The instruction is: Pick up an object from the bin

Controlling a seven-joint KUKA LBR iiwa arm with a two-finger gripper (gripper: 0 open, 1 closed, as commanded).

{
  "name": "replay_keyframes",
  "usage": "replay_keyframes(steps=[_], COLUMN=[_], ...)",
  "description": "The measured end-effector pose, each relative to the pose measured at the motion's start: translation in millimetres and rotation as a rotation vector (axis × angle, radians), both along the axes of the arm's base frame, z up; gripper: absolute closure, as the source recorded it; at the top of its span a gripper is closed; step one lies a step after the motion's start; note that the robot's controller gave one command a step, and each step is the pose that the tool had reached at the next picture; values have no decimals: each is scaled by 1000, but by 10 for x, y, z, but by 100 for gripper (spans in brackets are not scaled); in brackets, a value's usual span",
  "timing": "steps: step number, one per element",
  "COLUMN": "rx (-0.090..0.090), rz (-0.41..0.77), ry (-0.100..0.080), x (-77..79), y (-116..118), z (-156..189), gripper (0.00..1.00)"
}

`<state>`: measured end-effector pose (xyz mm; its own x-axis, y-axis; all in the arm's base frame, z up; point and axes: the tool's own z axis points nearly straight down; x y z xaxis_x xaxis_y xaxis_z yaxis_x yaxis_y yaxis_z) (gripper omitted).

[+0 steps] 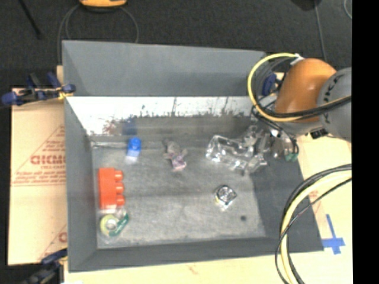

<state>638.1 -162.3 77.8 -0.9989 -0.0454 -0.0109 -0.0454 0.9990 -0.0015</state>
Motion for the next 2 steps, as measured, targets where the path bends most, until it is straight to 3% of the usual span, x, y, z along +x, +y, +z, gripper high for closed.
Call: replay_keyframes(steps=[2], rx=[1], rz=[0], ry=[4], x=[22], y=[-7], z=[178], gripper=[100])
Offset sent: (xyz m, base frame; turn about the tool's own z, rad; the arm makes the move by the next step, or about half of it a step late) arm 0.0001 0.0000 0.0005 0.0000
